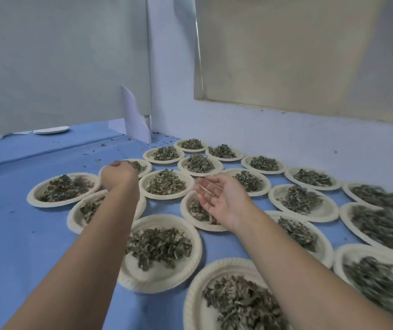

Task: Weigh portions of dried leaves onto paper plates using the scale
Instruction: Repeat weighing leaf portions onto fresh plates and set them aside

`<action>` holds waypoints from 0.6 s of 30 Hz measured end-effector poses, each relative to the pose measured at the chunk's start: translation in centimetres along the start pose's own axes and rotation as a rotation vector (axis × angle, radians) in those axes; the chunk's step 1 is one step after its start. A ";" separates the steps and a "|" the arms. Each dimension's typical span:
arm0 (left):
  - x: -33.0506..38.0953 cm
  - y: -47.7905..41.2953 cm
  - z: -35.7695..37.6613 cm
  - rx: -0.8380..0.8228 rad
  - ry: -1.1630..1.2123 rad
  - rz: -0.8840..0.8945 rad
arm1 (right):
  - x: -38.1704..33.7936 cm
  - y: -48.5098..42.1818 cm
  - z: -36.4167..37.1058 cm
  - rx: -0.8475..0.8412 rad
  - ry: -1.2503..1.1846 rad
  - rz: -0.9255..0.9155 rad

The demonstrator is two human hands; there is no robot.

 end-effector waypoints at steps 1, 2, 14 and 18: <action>-0.1 1.7 1.7 -0.108 0.010 -0.004 | -0.9 0.9 -1.1 0.010 -0.007 -0.020; -0.3 4.4 3.4 -0.200 0.016 -0.015 | -1.8 1.9 -2.3 0.021 -0.010 -0.041; -4.8 35.0 14.1 -0.951 0.223 -0.276 | -13.2 18.8 -21.1 0.541 0.576 -0.639; -7.1 42.8 14.4 -1.069 0.249 -0.390 | -15.4 24.9 -26.9 0.963 1.307 -0.876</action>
Point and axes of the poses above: each hand's wrist, its own y-axis away from the middle knuckle, its own z-axis out of the palm, x = y × z, the point moved 4 cm from there along -y, towards the middle knuckle, and after that the axes turned 2 degrees about y, right-handed, at the moved point
